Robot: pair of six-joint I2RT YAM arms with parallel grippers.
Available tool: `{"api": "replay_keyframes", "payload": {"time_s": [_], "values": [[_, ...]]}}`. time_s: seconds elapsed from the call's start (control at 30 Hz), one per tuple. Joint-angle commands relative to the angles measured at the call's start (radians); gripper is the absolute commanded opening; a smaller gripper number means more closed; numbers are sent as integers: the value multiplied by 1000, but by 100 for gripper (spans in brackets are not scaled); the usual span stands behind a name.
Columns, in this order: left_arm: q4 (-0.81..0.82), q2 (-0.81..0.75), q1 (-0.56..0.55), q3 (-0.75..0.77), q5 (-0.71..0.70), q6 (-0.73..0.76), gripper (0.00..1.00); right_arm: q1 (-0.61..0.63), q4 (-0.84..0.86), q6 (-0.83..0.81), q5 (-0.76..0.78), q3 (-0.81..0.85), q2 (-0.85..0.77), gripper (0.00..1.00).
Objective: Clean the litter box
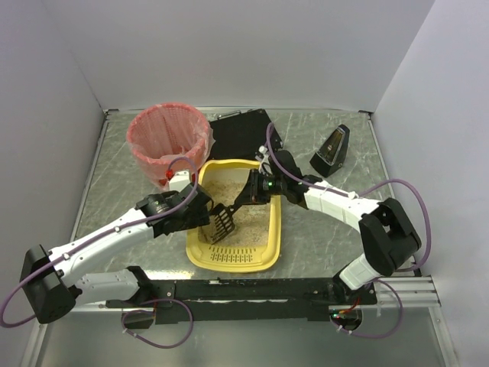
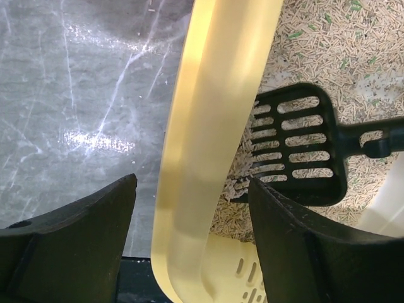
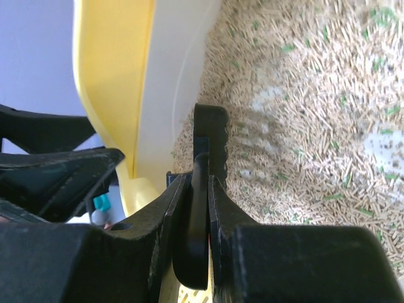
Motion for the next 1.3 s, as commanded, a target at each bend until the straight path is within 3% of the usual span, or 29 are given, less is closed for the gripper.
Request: {"api": "replay_keyframes", "payload": {"time_s": [0.0, 0.27, 0.53, 0.8, 1.27], "values": [[56, 1, -1, 2, 21, -19, 76, 0, -20, -35, 42, 93, -67, 0], [89, 9, -1, -21, 60, -19, 70, 5, -23, -76, 15, 113, -18, 0], [80, 10, -3, -36, 61, 21, 68, 6, 75, -1, 4, -19, -79, 0], [43, 17, -3, -37, 78, 72, 65, -31, 20, 58, 88, 27, -147, 0], [-12, 0, -4, -54, 71, 87, 65, -121, 40, 134, 27, -54, -294, 0]]}}
